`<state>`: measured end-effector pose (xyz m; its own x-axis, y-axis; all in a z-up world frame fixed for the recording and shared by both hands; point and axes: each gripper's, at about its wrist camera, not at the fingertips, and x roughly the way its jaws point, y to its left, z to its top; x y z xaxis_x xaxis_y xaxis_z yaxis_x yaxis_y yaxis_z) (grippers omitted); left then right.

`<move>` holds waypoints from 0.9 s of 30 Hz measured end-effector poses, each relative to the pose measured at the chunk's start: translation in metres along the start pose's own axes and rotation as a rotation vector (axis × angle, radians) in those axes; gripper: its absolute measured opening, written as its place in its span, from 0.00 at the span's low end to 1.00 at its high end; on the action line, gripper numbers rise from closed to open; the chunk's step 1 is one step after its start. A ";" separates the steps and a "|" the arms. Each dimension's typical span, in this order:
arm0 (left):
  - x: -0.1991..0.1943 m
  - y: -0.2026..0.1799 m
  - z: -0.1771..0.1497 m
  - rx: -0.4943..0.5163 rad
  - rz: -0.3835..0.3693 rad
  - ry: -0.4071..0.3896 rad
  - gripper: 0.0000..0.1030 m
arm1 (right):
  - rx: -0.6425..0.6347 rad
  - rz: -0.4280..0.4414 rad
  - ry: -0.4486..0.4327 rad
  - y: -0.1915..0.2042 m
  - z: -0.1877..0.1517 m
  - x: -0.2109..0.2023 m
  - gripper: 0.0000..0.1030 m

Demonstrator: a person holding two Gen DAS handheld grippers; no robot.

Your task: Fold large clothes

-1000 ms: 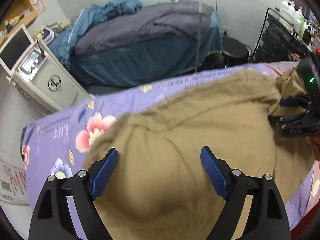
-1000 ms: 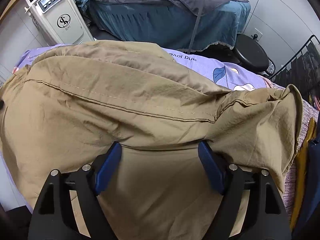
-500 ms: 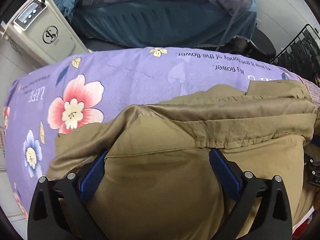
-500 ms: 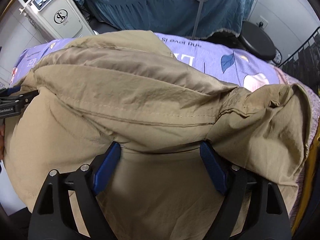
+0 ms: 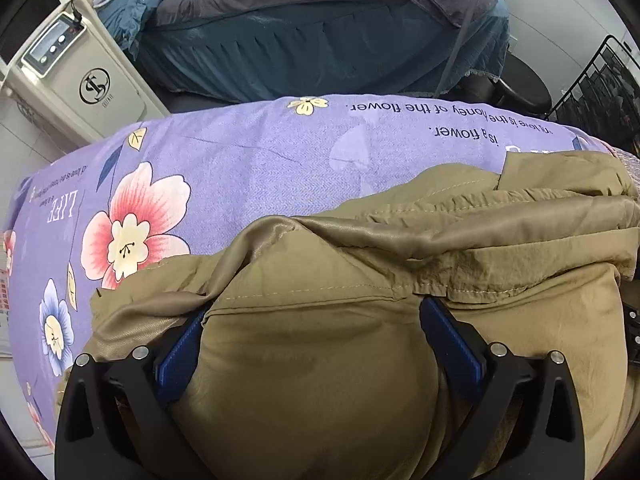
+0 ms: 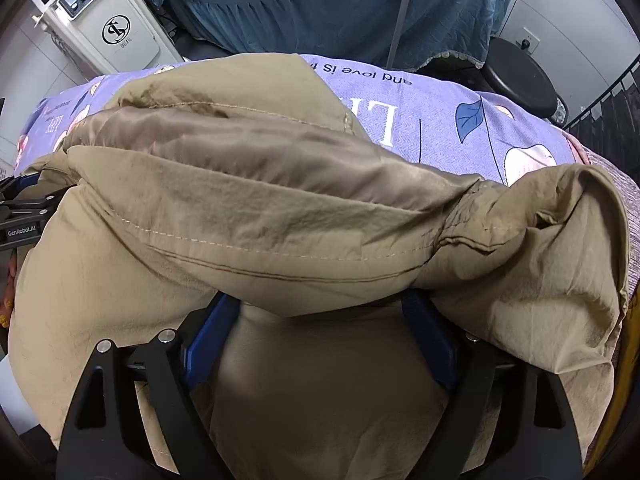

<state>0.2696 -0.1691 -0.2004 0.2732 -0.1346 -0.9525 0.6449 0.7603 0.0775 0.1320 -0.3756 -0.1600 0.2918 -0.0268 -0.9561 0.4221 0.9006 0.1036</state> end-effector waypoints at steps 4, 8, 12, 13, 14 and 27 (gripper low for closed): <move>0.002 0.000 -0.002 -0.003 -0.011 -0.031 0.96 | -0.005 0.002 -0.020 -0.001 -0.003 0.002 0.81; 0.005 -0.001 0.000 0.001 -0.013 -0.025 0.96 | -0.008 0.004 -0.022 -0.003 -0.002 0.005 0.81; 0.007 -0.003 0.002 0.006 0.000 -0.023 0.96 | -0.009 -0.001 -0.024 -0.002 0.000 0.006 0.81; 0.007 -0.004 0.001 0.007 0.003 -0.022 0.96 | -0.010 -0.004 -0.026 -0.002 0.000 0.006 0.81; 0.008 -0.004 0.002 0.008 0.007 -0.020 0.96 | -0.010 -0.006 -0.028 -0.001 0.000 0.006 0.81; 0.007 -0.008 0.002 0.022 0.046 -0.002 0.96 | -0.005 -0.029 -0.044 0.005 -0.003 0.006 0.82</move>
<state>0.2678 -0.1770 -0.2070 0.3046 -0.1008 -0.9471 0.6471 0.7516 0.1281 0.1328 -0.3700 -0.1660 0.3171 -0.0718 -0.9457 0.4265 0.9014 0.0746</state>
